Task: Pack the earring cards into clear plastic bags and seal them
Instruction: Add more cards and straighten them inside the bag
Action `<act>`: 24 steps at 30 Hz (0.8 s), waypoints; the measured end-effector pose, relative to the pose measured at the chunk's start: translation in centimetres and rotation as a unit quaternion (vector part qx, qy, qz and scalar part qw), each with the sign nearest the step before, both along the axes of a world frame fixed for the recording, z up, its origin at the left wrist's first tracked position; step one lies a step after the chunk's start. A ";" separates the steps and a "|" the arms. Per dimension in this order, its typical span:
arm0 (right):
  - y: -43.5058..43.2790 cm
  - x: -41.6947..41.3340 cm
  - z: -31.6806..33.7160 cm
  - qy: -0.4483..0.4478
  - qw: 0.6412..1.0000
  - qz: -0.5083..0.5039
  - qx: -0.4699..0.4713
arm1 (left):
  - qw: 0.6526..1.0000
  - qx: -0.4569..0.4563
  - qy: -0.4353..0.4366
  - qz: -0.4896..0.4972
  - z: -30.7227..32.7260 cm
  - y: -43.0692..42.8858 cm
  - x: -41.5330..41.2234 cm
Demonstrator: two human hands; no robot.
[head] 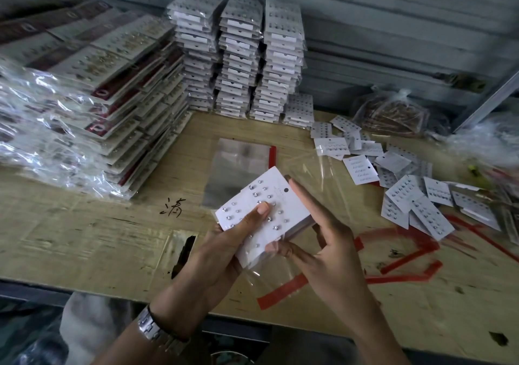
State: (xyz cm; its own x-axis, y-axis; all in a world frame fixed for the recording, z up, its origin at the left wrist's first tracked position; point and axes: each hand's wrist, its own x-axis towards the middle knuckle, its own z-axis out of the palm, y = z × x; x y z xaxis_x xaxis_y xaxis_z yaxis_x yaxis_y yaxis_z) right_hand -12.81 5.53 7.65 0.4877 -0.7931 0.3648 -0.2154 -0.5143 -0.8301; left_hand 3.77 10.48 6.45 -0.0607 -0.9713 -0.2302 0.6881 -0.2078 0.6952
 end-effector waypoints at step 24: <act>0.2 -0.6 -0.9 0.057 0.998 -0.026 0.006 | 0.996 0.067 0.045 0.025 0.5 0.0 -2.1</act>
